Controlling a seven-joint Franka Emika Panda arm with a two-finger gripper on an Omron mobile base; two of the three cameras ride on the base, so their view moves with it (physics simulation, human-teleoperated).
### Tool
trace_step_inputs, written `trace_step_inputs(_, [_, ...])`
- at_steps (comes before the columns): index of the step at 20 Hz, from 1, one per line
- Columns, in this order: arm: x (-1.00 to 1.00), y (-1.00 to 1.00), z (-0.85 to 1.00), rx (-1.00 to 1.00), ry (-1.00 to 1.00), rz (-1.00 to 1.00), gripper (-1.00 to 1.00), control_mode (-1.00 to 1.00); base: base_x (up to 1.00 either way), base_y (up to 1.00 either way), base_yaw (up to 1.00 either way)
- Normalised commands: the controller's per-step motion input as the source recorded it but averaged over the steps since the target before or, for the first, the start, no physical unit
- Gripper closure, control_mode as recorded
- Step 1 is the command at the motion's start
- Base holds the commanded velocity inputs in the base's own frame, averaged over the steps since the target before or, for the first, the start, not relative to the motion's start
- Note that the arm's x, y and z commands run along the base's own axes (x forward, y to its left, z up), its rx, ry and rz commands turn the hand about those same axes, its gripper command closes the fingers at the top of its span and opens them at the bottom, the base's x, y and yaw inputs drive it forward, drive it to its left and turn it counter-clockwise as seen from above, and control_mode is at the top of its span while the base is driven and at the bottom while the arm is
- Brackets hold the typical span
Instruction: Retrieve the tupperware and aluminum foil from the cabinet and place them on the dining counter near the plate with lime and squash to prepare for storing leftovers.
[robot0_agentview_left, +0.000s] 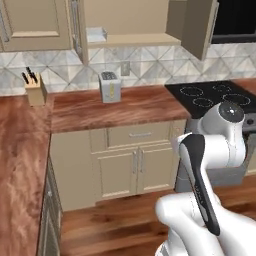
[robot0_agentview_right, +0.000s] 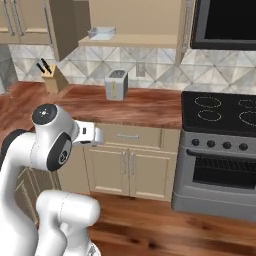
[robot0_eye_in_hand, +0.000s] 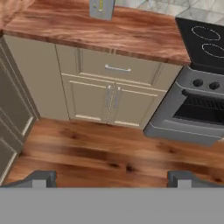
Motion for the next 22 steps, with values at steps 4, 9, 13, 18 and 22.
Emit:
trace_step_inputs(4, [0.0, 0.0, 0.0, 0.0, 0.0, 0.0, -1.0, 1.0, 1.0, 0.19, 0.02])
trace_step_inputs(9, [0.0, 0.0, 0.0, 0.0, 0.0, 0.0, -1.0, 1.0, 1.0, 0.36, 0.01])
trace_step_inputs(13, [0.0, 0.0, 0.0, 0.0, 0.0, 0.0, -1.0, 1.0, 0.78, 0.51, 0.0])
trace_step_inputs(18, [0.0, 0.0, 0.0, 0.0, 0.0, 0.0, -1.0, 1.0, 0.59, 0.52, 0.0])
trace_step_inputs(22, [0.0, 0.0, 0.0, 0.0, 0.0, 0.0, -1.0, 1.0, 0.53, 0.13, 0.0])
